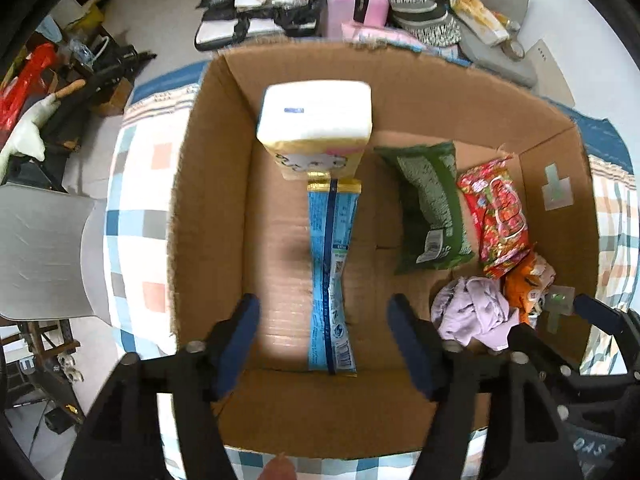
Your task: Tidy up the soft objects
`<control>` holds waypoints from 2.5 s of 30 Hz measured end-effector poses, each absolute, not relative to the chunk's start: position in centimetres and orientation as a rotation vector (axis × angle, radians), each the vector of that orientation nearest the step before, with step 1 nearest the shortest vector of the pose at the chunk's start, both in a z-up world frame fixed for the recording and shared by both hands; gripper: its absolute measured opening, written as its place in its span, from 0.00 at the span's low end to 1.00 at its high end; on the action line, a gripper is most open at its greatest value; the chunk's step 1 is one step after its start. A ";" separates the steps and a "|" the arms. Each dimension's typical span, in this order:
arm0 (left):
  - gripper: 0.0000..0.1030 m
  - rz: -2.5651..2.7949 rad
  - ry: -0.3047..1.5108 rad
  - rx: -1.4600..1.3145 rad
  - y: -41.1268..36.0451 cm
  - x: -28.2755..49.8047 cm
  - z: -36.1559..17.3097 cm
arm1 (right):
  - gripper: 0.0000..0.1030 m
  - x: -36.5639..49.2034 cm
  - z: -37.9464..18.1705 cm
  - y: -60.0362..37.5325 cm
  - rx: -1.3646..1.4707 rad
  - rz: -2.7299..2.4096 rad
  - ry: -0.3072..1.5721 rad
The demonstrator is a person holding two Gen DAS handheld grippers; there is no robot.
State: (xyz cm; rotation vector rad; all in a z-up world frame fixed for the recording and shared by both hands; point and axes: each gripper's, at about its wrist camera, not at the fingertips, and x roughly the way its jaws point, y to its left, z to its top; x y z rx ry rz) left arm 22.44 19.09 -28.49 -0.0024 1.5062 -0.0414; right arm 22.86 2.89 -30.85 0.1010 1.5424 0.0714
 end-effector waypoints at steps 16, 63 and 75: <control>0.90 -0.004 1.390 -0.029 20.1 20.2 -25.0 | 1.00 21.2 -28.7 1.8 0.027 0.011 1.479; 0.90 0.022 0.993 -0.020 19.1 2.9 -1.7 | 1.00 2.6 -1.1 -0.4 0.018 0.006 1.008; 0.90 0.027 1.011 -0.023 18.6 1.3 -2.1 | 1.00 2.0 -0.8 -0.9 0.015 -0.021 1.003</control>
